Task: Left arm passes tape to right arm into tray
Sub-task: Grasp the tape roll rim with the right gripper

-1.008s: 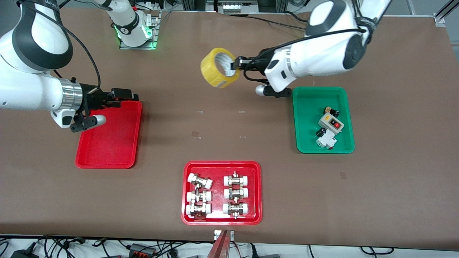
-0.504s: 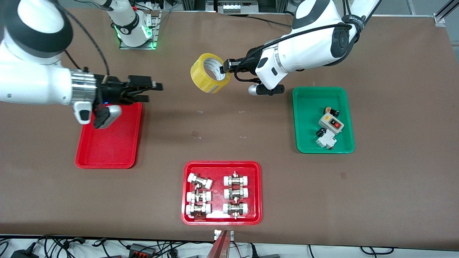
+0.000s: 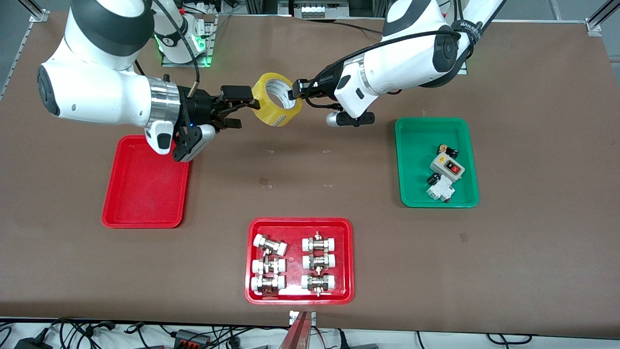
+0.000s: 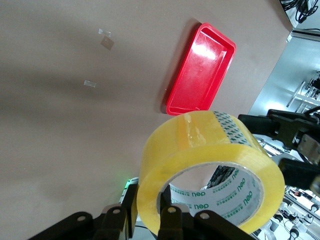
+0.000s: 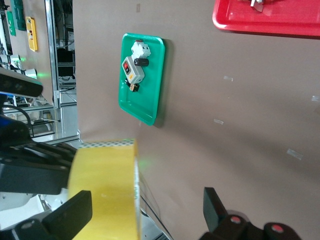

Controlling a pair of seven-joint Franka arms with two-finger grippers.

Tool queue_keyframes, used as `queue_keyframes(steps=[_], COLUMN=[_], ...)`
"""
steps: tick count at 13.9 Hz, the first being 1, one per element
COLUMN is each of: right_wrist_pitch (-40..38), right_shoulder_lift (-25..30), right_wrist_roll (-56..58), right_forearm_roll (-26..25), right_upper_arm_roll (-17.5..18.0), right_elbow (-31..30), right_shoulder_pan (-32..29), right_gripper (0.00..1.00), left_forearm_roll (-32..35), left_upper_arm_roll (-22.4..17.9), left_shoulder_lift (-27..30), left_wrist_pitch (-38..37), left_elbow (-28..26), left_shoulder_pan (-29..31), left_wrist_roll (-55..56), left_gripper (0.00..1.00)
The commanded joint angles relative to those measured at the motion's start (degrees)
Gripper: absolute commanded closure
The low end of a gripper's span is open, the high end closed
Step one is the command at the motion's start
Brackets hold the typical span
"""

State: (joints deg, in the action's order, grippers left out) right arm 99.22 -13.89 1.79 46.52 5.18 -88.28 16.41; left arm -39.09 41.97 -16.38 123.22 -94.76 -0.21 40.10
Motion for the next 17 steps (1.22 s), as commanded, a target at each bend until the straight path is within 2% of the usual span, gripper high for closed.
queue_keyframes(steps=[1, 4, 13, 15, 17], right_wrist_pitch=[0.01, 0.01, -0.08, -0.17, -0.17], right_shoulder_lift=[-0.70, -0.61, -0.70, -0.79, -0.70], right_wrist_roll=[-2.31, -2.23, -1.18, -1.09, -1.17], right_forearm_roll=[1.03, 2.43, 2.27, 2.09, 2.09], right_upper_arm_roll=[-0.43, -0.35, -0.43, -0.43, -0.43], right_elbow=[2.32, 2.41, 2.23, 2.23, 2.23], right_shoulder_pan=[1.17, 1.17, 2.49, 2.40, 2.40], right_gripper=[0.00, 0.00, 0.00, 0.34, 0.54], left_forearm_roll=[0.94, 0.94, 0.94, 0.94, 0.94], left_upper_arm_roll=[0.57, 0.57, 0.57, 0.57, 0.57], left_shoulder_lift=[-0.58, -0.58, -0.58, -0.58, -0.58], left_wrist_pitch=[0.62, 0.62, 0.79, 1.49, 2.55], left_elbow=[1.42, 1.42, 1.42, 1.33, 1.24], left_shoulder_pan=[-0.05, -0.05, -0.14, -0.31, -0.40], left_wrist_roll=[1.39, 1.39, 1.30, 1.30, 1.30], left_gripper=[0.93, 0.93, 0.93, 0.93, 0.93])
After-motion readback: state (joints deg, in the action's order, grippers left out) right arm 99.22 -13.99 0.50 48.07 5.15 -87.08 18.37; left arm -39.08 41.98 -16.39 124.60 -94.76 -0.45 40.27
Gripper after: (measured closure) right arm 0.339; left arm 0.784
